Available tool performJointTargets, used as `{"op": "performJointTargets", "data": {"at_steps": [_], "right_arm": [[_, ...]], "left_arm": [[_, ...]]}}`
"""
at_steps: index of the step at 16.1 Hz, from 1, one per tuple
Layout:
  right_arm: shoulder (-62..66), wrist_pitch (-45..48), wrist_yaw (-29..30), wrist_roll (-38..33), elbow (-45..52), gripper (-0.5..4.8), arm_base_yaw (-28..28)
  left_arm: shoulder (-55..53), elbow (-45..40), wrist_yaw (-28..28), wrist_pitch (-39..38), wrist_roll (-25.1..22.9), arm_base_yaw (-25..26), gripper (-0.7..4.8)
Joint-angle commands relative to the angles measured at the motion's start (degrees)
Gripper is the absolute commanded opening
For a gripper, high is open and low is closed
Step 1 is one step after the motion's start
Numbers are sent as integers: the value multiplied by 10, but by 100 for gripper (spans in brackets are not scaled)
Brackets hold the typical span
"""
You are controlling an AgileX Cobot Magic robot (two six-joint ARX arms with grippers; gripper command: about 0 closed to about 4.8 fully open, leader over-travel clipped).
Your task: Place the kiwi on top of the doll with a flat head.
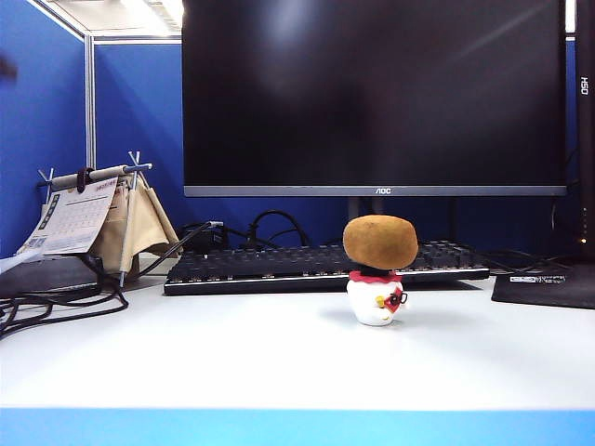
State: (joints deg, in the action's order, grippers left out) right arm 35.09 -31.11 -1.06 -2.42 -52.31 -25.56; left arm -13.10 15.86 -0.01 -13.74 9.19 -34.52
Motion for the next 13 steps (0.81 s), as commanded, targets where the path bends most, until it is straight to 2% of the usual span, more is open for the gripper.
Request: {"op": "performJointTargets", "data": {"at_steps": [1, 3, 4, 6, 7, 11, 13], "right_arm": [[-127, 95, 0, -21, 177, 165, -1], [-203, 100, 14, -26, 273, 163, -2], [-252, 102, 23, -39, 327, 122, -2], [-322, 110, 31, -78, 392, 21, -3], [-350, 115, 30, -96, 414, -7, -3], [-345, 129, 27, -97, 461, -6, -3], [-347, 102, 27, -97, 473, -6, -3]], "left_arm": [[0, -12, -13, 1, -1, 0, 24], [0, -17, -8, 1, 6, 0, 24], [0, -23, 17, 1, 7, 0, 24], [0, -42, 24, -2, 7, 0, 24], [0, -51, 24, -4, 7, 0, 24], [1, -85, 22, -4, 7, 1, 24], [1, -99, 22, -17, 7, 0, 25]]}}
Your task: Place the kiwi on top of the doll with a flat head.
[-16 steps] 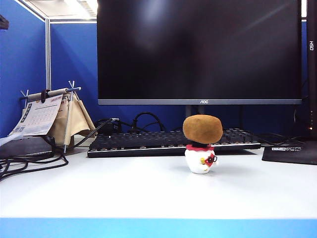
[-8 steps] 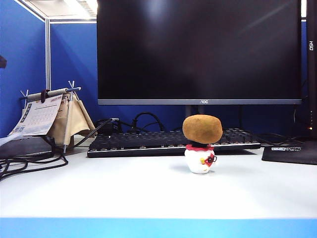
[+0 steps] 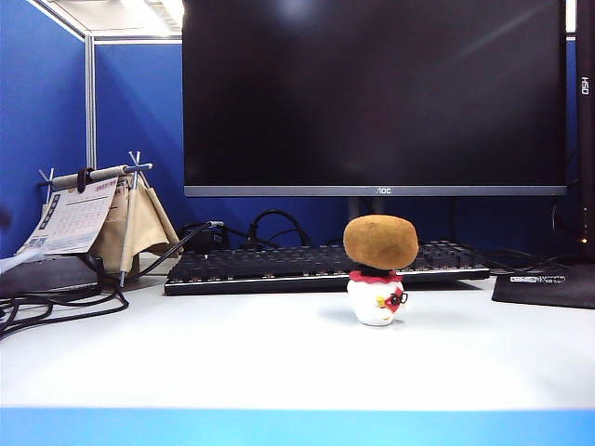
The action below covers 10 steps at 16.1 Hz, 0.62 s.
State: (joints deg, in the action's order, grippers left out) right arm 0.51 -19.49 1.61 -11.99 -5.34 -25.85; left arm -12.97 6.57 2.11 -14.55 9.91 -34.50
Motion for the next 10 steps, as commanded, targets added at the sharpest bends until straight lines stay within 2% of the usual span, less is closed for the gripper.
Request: {"op": "performJointTargets", "data": {"at_steps": [1, 3, 10], "right_arm": [[-1, -40, 0, -2, 5, -6, -1], [-1, -72, -4, -2, 8, -6, -1], [-1, -72, 0, -2, 8, -6, -1]], "left_arm": [[0, -7, 4, -27, 0, 0, 25], [0, -7, 7, -37, 0, 0, 25], [0, -7, 5, -34, -1, 0, 25]]}}
